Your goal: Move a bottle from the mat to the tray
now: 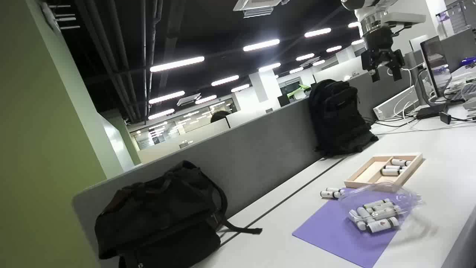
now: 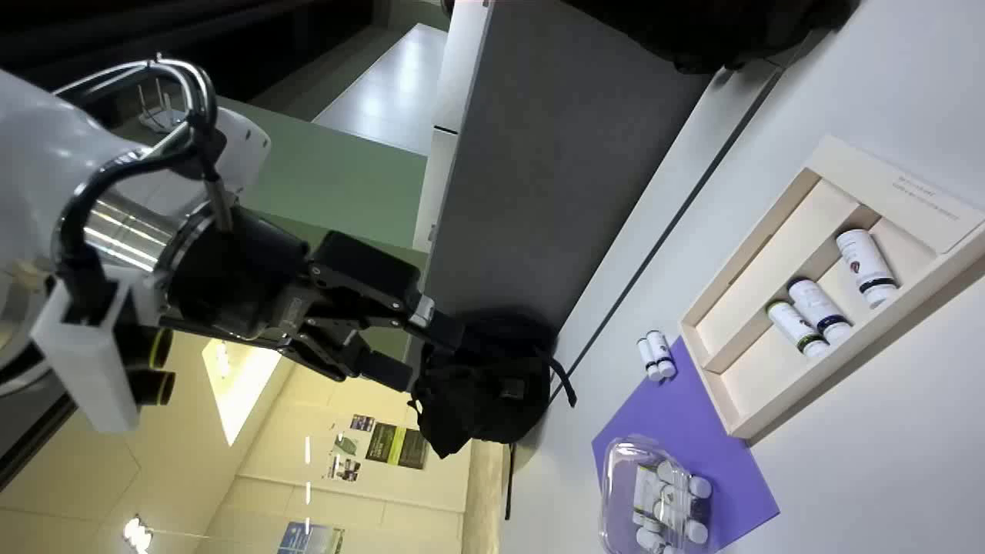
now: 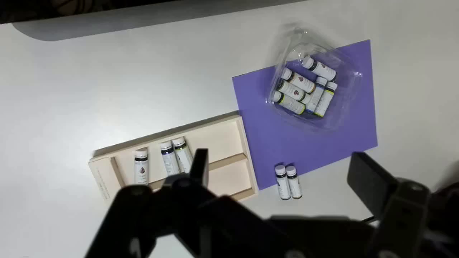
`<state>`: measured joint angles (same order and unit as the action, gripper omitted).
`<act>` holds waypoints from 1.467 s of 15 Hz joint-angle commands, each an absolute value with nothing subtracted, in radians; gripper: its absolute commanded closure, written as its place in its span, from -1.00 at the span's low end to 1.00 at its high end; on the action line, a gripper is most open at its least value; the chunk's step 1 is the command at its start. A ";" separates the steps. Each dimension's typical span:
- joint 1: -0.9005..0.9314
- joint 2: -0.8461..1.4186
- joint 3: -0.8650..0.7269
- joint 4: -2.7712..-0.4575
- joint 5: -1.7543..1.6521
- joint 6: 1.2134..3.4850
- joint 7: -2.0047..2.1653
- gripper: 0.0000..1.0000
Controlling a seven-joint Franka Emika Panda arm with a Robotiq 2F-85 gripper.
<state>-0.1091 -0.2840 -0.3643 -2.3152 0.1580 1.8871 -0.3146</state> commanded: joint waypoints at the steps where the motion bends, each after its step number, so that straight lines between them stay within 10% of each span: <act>1: -0.141 -0.280 -0.335 -2.314 0.167 1.886 -0.322 -1.00; 13: -0.134 -0.259 -0.328 -2.308 0.191 1.930 -0.317 -1.00; 22: -0.028 0.165 -0.112 -2.134 0.355 2.294 -0.293 -1.00</act>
